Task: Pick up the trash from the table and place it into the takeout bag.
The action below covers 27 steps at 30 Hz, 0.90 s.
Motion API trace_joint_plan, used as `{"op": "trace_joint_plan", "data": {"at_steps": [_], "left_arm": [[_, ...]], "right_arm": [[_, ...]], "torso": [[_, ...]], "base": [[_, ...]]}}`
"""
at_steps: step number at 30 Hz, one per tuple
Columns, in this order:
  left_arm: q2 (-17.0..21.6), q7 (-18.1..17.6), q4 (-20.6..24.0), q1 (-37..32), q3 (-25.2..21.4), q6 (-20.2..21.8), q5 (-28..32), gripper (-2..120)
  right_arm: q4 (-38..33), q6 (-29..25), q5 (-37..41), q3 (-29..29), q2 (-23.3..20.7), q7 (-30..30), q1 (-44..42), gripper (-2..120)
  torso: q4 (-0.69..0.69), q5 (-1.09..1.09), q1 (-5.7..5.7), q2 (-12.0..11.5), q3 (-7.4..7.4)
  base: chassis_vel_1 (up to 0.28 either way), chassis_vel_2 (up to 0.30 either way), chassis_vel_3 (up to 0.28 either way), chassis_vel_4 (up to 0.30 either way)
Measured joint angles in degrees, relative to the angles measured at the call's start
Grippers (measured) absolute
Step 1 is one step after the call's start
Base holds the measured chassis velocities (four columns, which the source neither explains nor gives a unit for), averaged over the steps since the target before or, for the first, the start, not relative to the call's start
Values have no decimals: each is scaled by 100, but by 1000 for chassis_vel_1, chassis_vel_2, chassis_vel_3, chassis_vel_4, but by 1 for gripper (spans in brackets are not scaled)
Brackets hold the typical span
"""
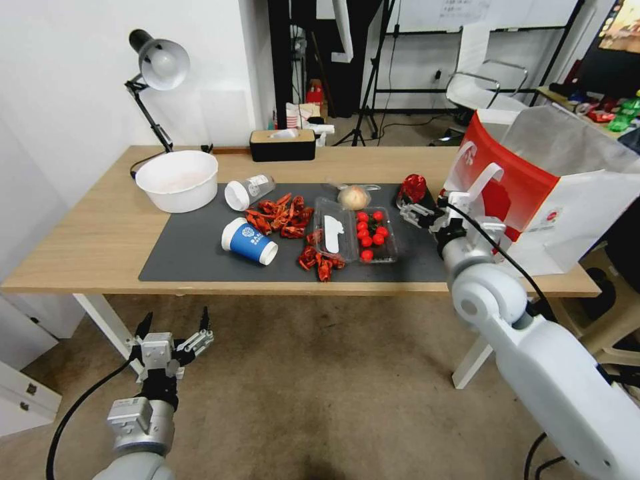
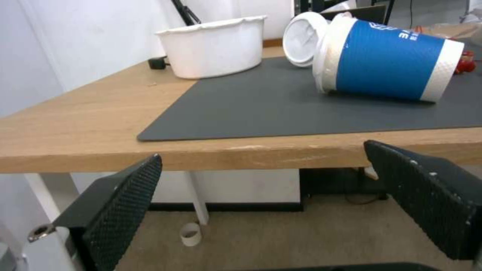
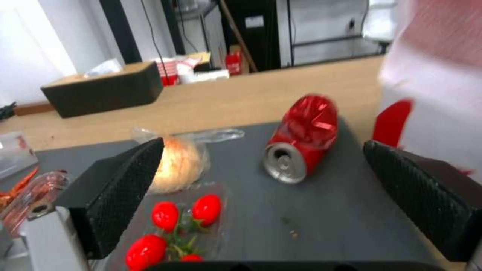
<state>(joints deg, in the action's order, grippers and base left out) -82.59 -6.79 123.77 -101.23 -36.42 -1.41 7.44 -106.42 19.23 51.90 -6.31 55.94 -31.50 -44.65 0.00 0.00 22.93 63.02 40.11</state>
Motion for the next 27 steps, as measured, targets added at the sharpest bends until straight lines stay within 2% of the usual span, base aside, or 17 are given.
{"op": "trace_joint_plan", "data": {"at_steps": [13, 27], "left_arm": [[-4, -7, 2, -13, -109, -14, 29, 100], [3, 10, -122, 51, -112, -23, 62, 100]], "right_arm": [[671, 11, 90, 425, 359, -11, 638, 100], [1532, 269, -36, 824, 702, -643, 1525, 100]], "torso": [[-1, 0, 0, 0, 0], [-1, 0, 0, 0, 0]], "base": [[0, 0, 0, 0], [0, 0, 0, 0]]}}
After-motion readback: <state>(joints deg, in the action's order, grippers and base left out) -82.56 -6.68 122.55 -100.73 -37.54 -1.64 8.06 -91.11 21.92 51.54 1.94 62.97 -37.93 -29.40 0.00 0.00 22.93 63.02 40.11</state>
